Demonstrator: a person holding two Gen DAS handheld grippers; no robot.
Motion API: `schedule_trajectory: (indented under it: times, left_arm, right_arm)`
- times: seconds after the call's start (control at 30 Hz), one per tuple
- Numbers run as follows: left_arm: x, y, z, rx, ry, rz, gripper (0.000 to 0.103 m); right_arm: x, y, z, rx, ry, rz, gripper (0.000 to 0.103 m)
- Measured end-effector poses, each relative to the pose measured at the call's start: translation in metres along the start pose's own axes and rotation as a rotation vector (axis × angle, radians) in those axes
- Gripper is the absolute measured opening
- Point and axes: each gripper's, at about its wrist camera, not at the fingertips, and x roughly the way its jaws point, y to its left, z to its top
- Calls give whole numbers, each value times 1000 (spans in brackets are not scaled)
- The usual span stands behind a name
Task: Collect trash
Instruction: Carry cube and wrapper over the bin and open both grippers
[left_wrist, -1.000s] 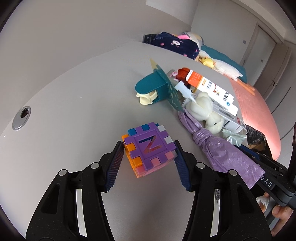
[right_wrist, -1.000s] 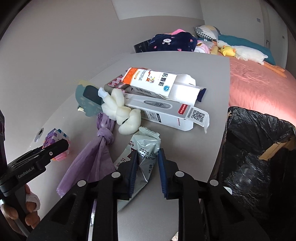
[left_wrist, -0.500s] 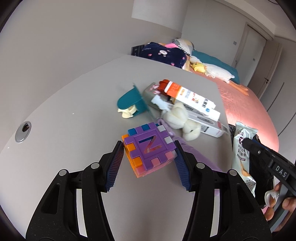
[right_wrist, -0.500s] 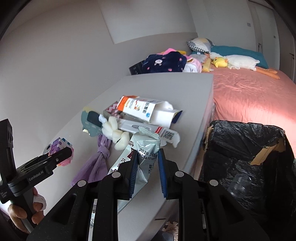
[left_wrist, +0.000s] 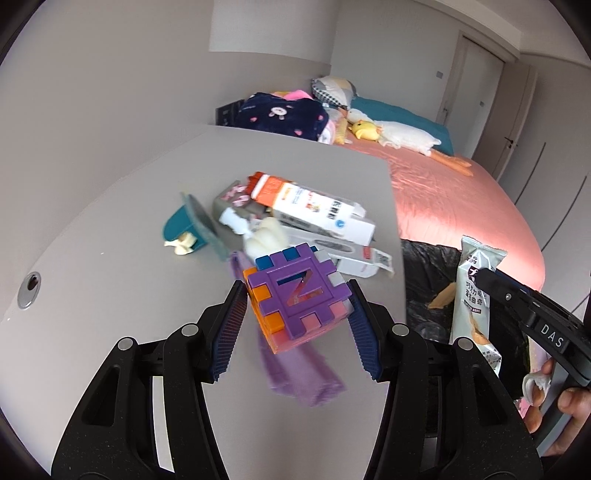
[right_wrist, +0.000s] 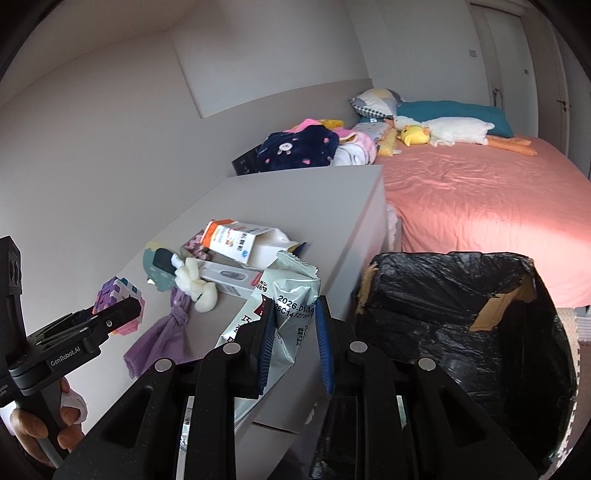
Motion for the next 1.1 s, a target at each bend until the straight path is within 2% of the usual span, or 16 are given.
schedule_trajectory:
  times: [0.47, 0.8, 1.0, 1.1]
  left_arm:
    - [13, -84, 5, 110, 33, -113, 54]
    - [27, -126, -3, 165, 73, -179, 54]
    - [35, -147, -10, 200, 105, -242, 54]
    - [39, -156, -12, 205, 129, -298, 54]
  right_arm:
    - [-43, -73, 5, 105, -64, -92, 24]
    - [-60, -109, -1, 162, -77, -145, 24]
    - [-68, -125, -4, 193, -85, -168, 24]
    - [-71, -133, -4, 205, -90, -180, 24]
